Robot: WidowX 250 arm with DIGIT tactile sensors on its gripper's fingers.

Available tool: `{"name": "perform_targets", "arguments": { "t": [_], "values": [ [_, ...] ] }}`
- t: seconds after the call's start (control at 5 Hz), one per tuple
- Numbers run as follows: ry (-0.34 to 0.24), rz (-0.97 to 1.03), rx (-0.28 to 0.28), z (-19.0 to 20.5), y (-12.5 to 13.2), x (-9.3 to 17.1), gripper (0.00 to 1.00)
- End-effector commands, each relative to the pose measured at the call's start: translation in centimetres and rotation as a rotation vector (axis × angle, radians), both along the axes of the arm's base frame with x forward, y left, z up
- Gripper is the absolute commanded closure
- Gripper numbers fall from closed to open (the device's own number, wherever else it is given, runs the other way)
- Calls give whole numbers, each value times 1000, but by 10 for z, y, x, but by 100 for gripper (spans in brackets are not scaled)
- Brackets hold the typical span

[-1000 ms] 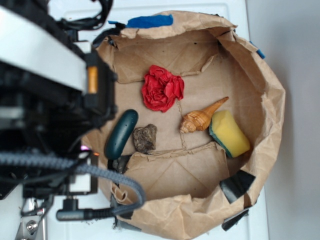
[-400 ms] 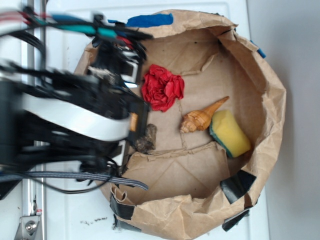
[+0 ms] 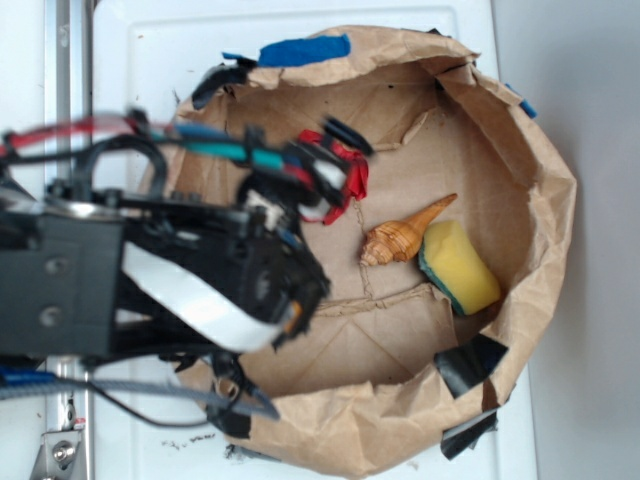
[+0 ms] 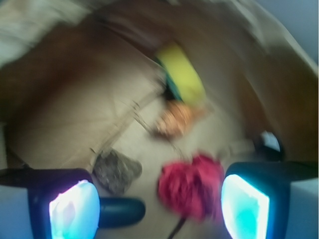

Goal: Grab the green sponge.

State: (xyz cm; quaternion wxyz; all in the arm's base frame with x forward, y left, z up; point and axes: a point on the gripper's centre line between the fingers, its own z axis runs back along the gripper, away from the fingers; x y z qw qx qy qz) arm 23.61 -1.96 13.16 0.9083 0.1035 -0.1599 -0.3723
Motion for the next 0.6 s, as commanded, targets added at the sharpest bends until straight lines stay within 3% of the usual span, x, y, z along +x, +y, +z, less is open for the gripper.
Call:
{"name": "perform_targets", "arguments": {
  "t": [0.0, 0.4],
  "values": [
    [-62, -236, -78, 20, -4, 27, 0],
    [-42, -272, -129, 20, 2, 32, 0]
  ]
}}
